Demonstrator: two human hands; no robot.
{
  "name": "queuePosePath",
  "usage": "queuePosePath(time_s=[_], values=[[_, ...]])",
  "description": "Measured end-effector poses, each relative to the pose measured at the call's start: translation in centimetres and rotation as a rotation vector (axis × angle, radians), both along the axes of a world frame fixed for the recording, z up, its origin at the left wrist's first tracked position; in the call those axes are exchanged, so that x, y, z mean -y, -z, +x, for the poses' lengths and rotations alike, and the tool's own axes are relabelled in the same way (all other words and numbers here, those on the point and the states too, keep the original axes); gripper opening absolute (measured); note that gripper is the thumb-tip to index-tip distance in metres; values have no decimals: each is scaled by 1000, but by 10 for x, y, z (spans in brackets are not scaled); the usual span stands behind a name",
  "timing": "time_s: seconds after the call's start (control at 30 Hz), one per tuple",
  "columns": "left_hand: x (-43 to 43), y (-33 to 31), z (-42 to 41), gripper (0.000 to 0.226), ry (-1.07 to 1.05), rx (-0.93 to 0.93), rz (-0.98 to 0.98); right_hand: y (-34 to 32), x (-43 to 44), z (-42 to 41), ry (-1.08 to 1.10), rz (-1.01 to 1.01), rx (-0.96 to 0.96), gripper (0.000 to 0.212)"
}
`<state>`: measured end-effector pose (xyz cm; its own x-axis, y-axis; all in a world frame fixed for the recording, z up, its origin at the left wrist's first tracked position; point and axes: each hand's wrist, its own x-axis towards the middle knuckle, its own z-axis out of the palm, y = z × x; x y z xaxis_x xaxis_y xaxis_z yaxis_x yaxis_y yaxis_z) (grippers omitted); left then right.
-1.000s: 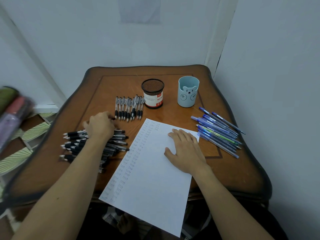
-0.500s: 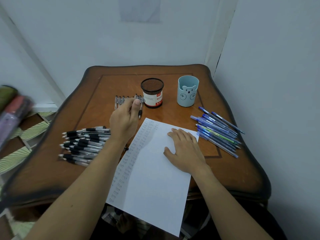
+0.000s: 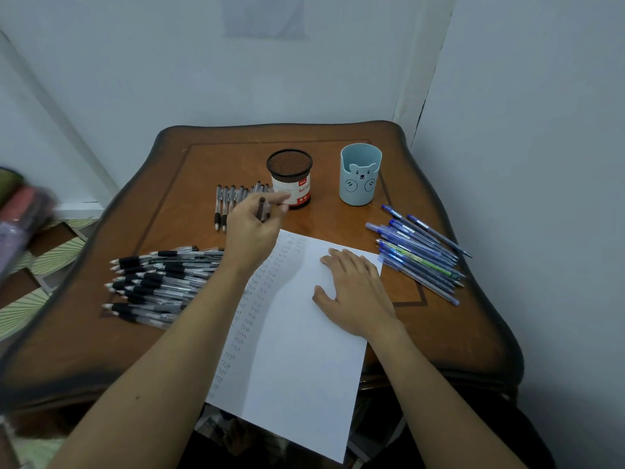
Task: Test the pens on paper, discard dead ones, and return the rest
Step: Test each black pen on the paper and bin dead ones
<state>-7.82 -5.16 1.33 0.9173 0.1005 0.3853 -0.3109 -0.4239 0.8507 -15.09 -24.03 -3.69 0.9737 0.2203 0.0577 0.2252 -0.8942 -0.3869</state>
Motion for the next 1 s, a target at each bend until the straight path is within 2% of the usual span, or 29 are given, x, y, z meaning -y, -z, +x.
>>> queuePosePath(time_s=[0.07, 0.17, 0.23, 0.27, 0.4, 0.5, 0.57, 0.63, 0.77, 0.93, 1.0], values=[[0, 9, 5, 33, -28, -62, -97, 0, 0, 1, 1, -3, -1, 59], [5, 14, 8, 29, -17, -197, -380, 0, 0, 0, -7, 4, 3, 58], [9, 20, 11, 31, 9, -236, -444, 0, 0, 0, -13, 9, 3, 58], [9, 23, 13, 39, 32, -244, -443, -1, 0, -1, -14, 7, 5, 58], [16, 27, 18, 64, 77, -305, -374, 0, 1, 0, -15, 12, 5, 58], [25, 28, 21, 60, 68, -294, -309, 1, 1, -1, -19, 21, 26, 58], [25, 33, 28, 47, 79, -279, -277, 1, 1, -1, -18, 27, 30, 58], [22, 37, 35, 33, 62, -219, -139, 1, 1, -1, -17, 25, 30, 59], [23, 40, 36, 50, 2, -45, 40, 1, 1, 0, -14, 21, 23, 59], [27, 34, 28, 51, 75, -71, 104, 2, 1, 1, -14, 16, 25, 60], [23, 34, 28, 66, 117, -74, 129, 1, 1, 0, -17, 20, 23, 60]])
